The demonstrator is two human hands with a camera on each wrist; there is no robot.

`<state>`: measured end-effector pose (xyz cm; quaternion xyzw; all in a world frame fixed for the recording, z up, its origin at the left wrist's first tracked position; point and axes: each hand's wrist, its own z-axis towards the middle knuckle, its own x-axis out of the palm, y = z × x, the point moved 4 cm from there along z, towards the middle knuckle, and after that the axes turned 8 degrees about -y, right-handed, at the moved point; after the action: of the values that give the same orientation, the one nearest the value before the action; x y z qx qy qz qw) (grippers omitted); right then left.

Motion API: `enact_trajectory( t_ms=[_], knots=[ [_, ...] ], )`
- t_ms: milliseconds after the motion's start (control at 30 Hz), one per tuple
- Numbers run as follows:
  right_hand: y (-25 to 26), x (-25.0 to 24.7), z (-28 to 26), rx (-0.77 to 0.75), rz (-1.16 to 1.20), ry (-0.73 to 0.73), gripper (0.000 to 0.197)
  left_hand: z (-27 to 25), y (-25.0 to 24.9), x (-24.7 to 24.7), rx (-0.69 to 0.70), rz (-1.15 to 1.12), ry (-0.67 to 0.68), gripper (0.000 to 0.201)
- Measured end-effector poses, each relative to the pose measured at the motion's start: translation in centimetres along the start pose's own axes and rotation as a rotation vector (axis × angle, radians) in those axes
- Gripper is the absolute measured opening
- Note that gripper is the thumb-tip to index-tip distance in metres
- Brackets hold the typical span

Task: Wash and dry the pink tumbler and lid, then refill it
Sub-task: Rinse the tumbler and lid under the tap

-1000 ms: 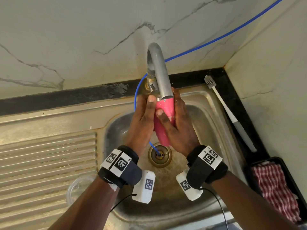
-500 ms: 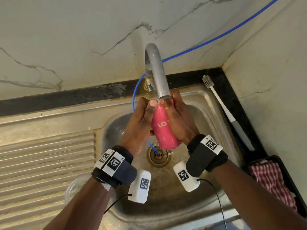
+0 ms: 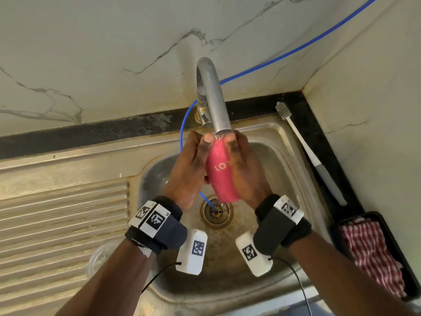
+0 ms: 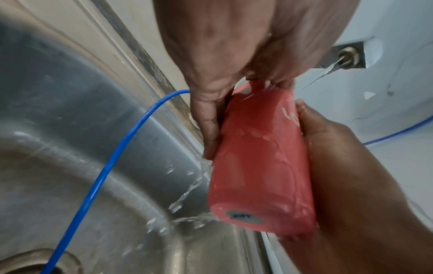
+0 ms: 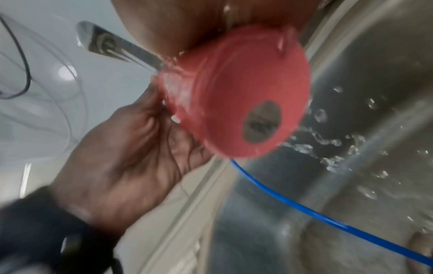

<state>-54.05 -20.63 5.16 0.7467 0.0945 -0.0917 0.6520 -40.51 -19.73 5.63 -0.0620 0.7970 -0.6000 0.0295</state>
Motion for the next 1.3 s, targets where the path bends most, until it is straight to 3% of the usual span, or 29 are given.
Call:
enact_trajectory(
  t_ms=[100, 233, 333, 467, 667, 800, 900, 1000, 1133, 1200, 1300],
  knots=[
    [-1.3, 0.4, -1.7, -0.08, -0.071, 0.016, 0.052, 0.3, -0.2, -0.6, 0.019, -0.005, -0.025, 0.026],
    [-1.5, -0.2, 0.2, 0.069, -0.033, -0.02, 0.051, -0.7, 1.0, 0.1, 0.003, 0.026, 0.059, 0.038],
    [-0.7, -0.1, 1.3, 0.114, 0.031, -0.039, 0.05, -0.2, 0.9, 0.0, 0.017, 0.026, 0.04, 0.04],
    [-0.5, 0.6, -0.9, -0.04, -0.052, -0.016, 0.05, 0.6, -0.1, -0.8, -0.014, -0.073, -0.053, 0.029],
    [-0.6, 1.5, -1.7, -0.221, -0.204, 0.031, 0.076, 0.4, 0.6, -0.2, -0.092, -0.168, -0.115, 0.049],
    [-0.4, 2.1, -3.1, -0.26, -0.247, 0.103, 0.074, 0.7, 1.2, 0.1, -0.215, -0.353, -0.218, 0.078],
    [0.1, 2.0, -3.4, -0.25, -0.29, 0.136, 0.071, 1.1, 1.7, 0.2, -0.21, -0.398, -0.211, 0.081],
    [1.3, 1.8, -2.8, -0.294, -0.372, 0.104, 0.075, 1.3, 1.7, 0.3, -0.221, -0.411, -0.287, 0.084],
    [2.3, 1.3, -1.5, -0.244, -0.392, 0.061, 0.06, 1.3, 1.9, 0.2, -0.273, -0.445, -0.315, 0.084],
    [2.1, 1.2, -0.8, -0.211, -0.416, 0.061, 0.063, 1.3, 1.8, 0.2, -0.284, -0.438, -0.276, 0.087],
    [1.4, 0.6, 0.6, -0.125, -0.32, 0.078, 0.074, 0.6, 1.4, 0.8, -0.325, -0.449, -0.172, 0.076]
  ],
)
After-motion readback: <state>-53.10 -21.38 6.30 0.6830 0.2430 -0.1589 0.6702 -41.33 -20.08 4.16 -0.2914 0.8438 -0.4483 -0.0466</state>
